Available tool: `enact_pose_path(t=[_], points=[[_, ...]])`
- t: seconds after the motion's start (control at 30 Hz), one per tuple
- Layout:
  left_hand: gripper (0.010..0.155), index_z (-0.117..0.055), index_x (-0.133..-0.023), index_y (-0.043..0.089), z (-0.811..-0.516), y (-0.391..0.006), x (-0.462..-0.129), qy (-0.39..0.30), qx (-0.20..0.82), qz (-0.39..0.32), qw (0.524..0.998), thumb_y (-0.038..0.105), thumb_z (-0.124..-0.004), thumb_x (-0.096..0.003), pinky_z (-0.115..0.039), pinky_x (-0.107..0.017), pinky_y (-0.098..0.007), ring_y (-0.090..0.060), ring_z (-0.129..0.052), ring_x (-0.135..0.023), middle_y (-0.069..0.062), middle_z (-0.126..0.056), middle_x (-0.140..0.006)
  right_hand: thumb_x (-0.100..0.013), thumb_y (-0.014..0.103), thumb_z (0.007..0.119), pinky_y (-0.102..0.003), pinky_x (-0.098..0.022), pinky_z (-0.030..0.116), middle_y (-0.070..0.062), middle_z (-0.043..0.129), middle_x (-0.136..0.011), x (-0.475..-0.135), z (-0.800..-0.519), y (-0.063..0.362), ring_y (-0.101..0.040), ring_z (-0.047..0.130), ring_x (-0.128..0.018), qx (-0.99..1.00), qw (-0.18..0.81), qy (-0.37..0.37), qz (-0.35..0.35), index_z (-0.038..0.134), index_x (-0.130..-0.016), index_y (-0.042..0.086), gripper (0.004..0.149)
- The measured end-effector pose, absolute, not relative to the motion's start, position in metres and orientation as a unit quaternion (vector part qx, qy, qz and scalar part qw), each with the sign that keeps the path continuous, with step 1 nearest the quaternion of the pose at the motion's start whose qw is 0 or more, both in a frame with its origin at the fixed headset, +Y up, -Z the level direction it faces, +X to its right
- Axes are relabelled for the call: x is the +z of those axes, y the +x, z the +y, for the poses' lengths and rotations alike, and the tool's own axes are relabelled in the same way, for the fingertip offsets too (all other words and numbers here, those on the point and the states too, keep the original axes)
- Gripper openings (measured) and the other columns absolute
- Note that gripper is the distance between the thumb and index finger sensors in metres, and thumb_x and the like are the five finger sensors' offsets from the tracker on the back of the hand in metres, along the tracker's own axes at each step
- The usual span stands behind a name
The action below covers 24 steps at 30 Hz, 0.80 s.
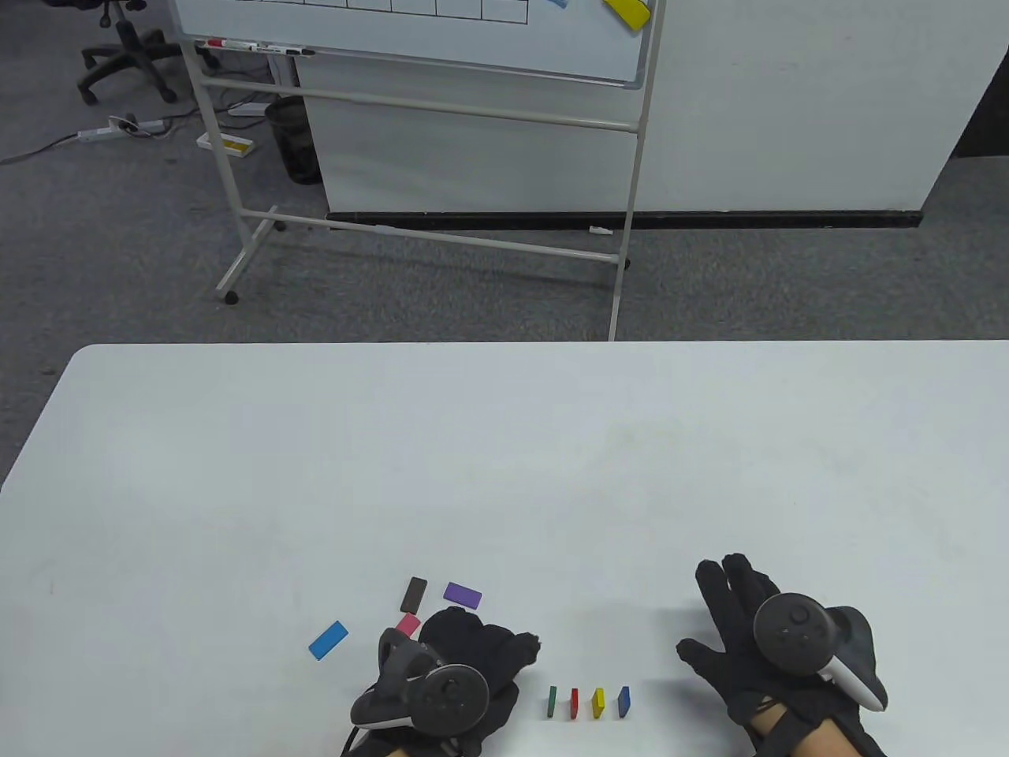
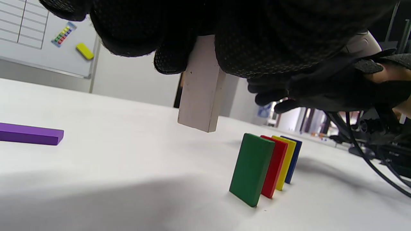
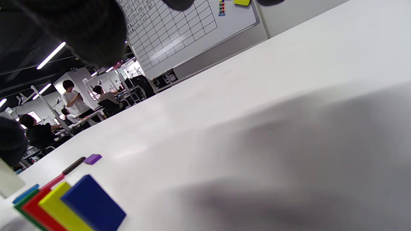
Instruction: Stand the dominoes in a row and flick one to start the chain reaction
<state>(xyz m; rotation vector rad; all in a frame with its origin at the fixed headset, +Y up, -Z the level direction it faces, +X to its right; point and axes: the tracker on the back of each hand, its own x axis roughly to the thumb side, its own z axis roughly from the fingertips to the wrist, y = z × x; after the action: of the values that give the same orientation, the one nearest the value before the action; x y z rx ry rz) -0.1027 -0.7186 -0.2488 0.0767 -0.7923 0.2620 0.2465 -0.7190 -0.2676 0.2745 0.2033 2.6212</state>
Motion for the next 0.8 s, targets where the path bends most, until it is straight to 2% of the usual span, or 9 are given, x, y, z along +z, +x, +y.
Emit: enact_pose_path(t=[0.27, 0.8], points=[[0.075, -0.052, -0.109, 0.025, -0.733, -0.097, -0.25, 0.02, 0.116, -0.397, 0.91, 0.038, -0.091, -0.046, -0.059, -0.065, -0.063, -0.026, -0.085, -0.062, 0.0, -0.084, -0.091, -0.05, 0.057, 0.078, -0.079, -0.066, 0.029, -0.019, 0.014, -0.116, -0.269, -0.722, 0.249, -0.055, 0.026, -0.107, 0.96, 0.25, 0.093, 0.081, 0.025, -0.113, 0.019, 0.091], [0.076, -0.048, -0.109, 0.027, -0.748, -0.081, -0.249, -0.008, 0.111, -0.415, 0.903, 0.039, -0.091, -0.0473, -0.059, -0.065, -0.063, -0.027, -0.085, -0.064, 0.001, -0.083, -0.092, -0.05, 0.057, 0.078, -0.079, -0.066, 0.029, -0.019, 0.013, -0.116, -0.269, -0.723, 0.249, -0.056, 0.026, -0.107, 0.96, 0.248, 0.091, 0.091, 0.025, -0.113, 0.019, 0.091]])
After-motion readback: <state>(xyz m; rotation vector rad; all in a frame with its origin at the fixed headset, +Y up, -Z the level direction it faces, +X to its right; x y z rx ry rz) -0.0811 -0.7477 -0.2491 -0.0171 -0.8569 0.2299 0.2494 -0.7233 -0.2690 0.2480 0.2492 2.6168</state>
